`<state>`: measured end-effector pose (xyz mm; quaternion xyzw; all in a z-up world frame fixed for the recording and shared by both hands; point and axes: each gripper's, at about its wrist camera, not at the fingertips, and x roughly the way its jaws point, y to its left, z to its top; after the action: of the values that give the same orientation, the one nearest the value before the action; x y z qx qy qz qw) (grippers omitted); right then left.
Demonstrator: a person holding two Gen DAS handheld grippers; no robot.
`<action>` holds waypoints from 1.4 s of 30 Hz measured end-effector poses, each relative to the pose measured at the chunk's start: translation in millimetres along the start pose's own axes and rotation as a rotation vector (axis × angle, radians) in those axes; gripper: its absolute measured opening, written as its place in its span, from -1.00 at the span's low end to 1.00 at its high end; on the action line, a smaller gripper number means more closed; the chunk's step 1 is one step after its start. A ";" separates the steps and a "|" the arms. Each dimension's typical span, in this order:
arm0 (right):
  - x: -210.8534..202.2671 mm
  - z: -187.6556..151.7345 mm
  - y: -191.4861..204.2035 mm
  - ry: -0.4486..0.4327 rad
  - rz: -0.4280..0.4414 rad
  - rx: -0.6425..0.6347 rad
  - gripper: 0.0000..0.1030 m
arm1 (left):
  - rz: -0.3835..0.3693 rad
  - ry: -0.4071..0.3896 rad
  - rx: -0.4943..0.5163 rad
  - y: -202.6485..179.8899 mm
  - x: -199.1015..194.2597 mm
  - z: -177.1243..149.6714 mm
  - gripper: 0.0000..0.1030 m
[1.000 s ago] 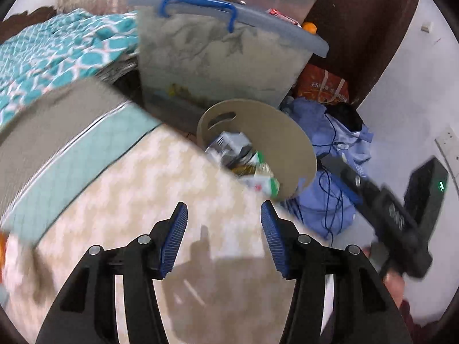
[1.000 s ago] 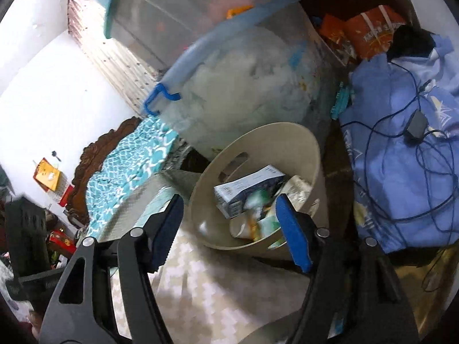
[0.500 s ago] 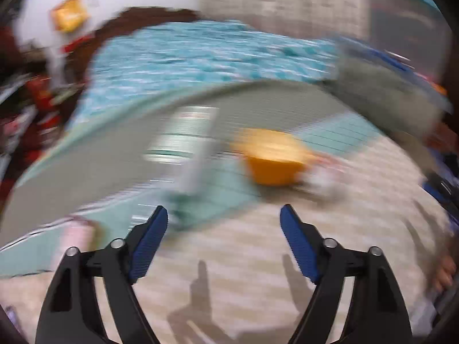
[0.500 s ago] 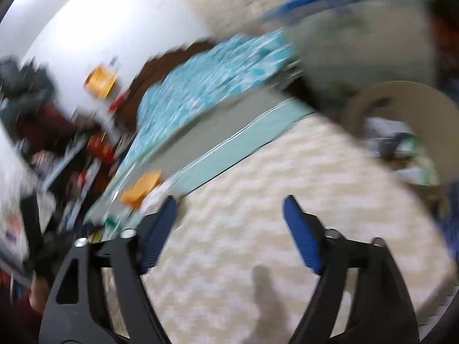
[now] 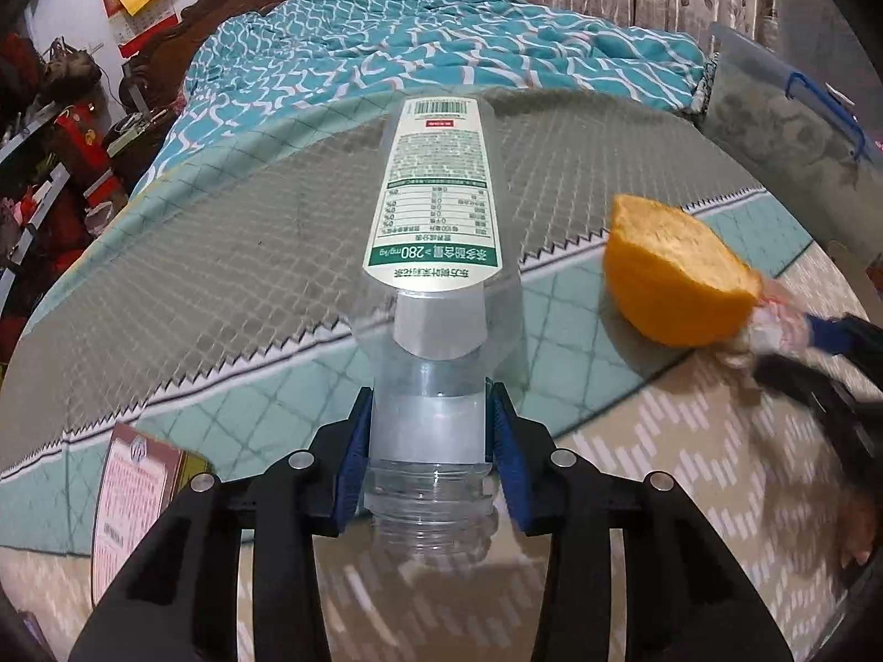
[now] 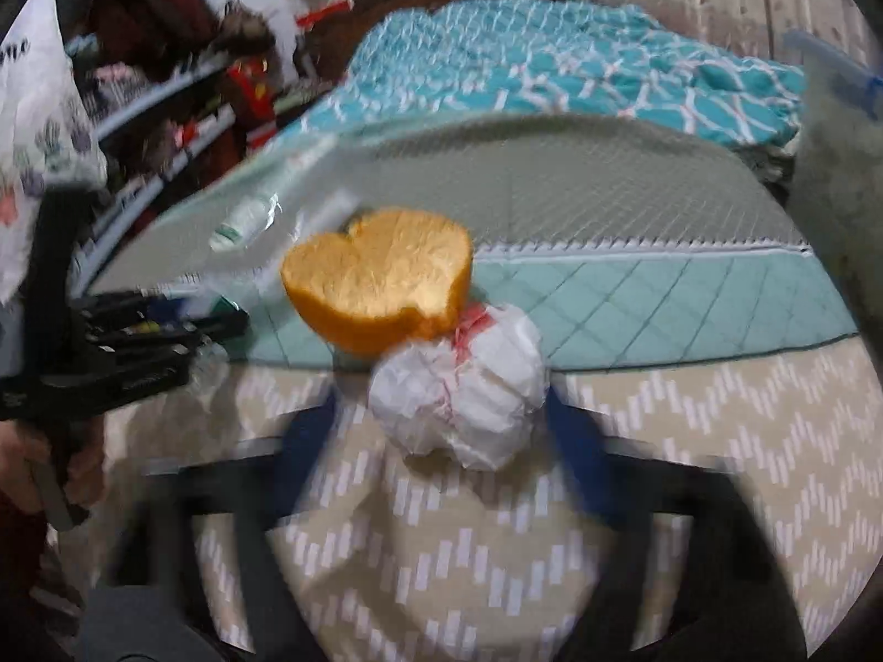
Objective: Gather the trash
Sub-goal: 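Return to the bed and grasp the clear plastic bottle with the left gripper, then grasp the white crumpled tissue with the right gripper while the left holds the bottle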
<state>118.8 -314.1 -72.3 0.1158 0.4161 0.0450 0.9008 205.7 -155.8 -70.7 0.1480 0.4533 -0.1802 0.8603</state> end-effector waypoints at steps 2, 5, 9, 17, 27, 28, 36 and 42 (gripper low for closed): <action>-13.4 -11.9 -5.1 -0.008 0.041 0.045 -0.16 | -0.012 -0.014 0.007 -1.6 -13.0 -13.7 -0.26; -40.1 -41.3 -11.1 -0.025 0.061 0.088 -0.18 | -0.052 -0.031 -0.006 1.0 -35.0 -43.9 -0.26; -75.8 -82.3 -15.9 -0.056 0.083 0.141 -0.19 | -0.111 -0.044 -0.004 -0.5 -64.6 -91.0 -0.25; -102.1 -128.8 3.5 -0.079 0.101 0.108 -0.17 | -0.187 -0.044 -0.016 -7.3 -104.8 -153.6 -0.25; -99.0 -128.7 6.9 -0.088 0.084 0.122 0.27 | -0.114 -0.075 -0.041 -7.3 -115.1 -148.6 0.24; -99.6 -129.7 6.0 -0.088 0.084 0.127 0.28 | -0.115 -0.076 -0.044 -6.2 -116.0 -147.1 0.28; -103.2 -133.7 0.3 -0.090 0.085 0.152 0.43 | -0.164 -0.077 -0.094 2.8 -122.1 -135.2 0.50; -107.0 -138.2 -3.3 -0.096 0.088 0.158 0.45 | -0.188 -0.059 -0.150 13.4 -117.3 -121.7 0.57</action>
<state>-55.8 -312.7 -80.6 0.2066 0.3691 0.0462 0.9050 61.7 -72.3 -38.0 0.0346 0.4517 -0.2302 0.8613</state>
